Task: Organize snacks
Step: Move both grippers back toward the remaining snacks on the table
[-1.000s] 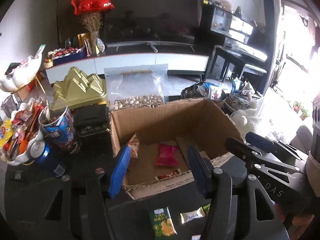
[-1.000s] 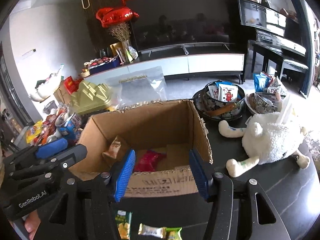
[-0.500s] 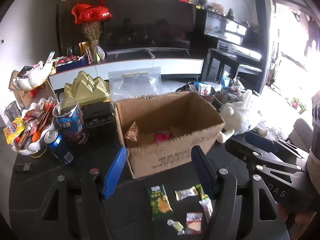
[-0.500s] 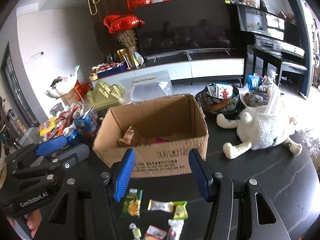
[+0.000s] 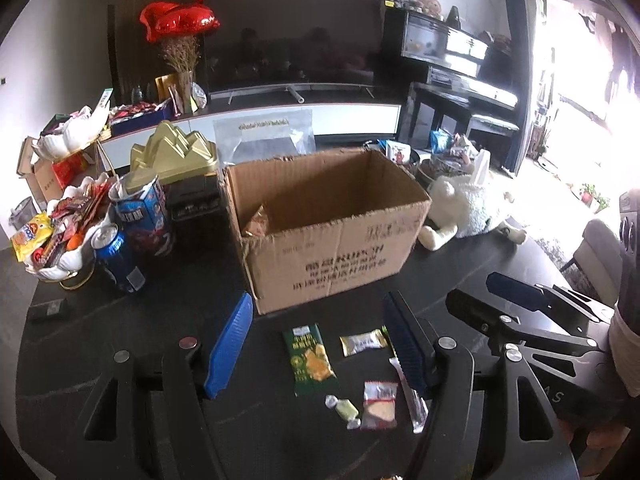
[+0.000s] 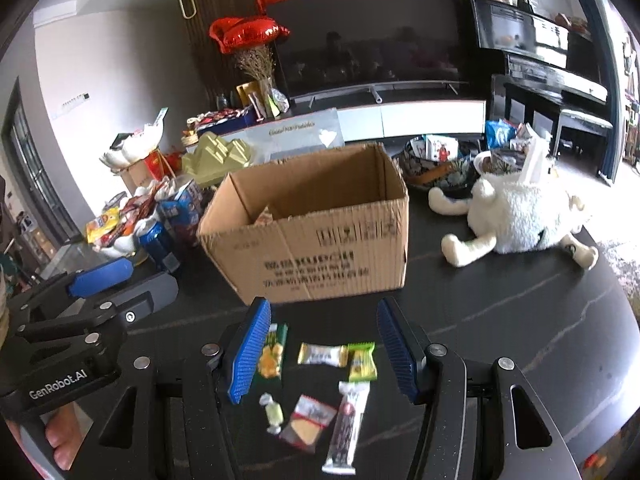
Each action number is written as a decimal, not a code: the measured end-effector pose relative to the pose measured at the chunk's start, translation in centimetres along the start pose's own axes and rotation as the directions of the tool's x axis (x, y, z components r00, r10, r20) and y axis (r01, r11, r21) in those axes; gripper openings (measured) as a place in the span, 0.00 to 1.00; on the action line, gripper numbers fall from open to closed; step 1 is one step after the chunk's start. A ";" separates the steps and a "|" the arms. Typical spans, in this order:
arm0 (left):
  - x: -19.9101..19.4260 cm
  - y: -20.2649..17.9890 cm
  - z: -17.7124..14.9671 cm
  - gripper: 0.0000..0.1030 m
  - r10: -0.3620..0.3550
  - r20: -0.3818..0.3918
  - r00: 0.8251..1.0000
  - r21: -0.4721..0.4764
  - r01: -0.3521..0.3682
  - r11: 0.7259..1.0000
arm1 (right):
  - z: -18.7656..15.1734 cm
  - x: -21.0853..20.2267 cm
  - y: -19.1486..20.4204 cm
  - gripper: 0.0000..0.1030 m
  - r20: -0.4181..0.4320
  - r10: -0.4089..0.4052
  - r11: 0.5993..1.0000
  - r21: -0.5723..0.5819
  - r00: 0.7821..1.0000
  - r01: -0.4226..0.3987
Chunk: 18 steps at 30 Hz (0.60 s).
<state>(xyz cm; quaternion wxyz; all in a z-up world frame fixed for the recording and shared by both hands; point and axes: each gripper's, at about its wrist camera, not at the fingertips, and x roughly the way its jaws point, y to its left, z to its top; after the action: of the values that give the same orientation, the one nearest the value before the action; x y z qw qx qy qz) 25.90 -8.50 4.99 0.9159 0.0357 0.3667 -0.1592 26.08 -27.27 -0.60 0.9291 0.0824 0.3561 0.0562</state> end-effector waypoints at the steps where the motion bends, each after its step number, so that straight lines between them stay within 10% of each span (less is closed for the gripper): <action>1: 0.0 -0.1 -0.2 0.65 -0.002 -0.003 1.000 0.000 0.002 1.000 | -0.3 0.0 0.0 0.55 -0.005 0.001 1.000 0.001 1.000 -0.001; 18: 1.6 -0.7 -5.4 0.65 -0.035 -0.114 0.993 -0.017 0.033 0.999 | -5.6 0.7 -0.6 0.55 -0.093 0.012 1.000 0.024 0.996 -0.010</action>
<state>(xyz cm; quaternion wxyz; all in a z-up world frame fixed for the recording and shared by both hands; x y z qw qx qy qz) 23.23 -8.62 0.02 0.8908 0.0314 0.4203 -0.1698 22.91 -27.16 -5.27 0.9101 0.0926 0.3992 0.0607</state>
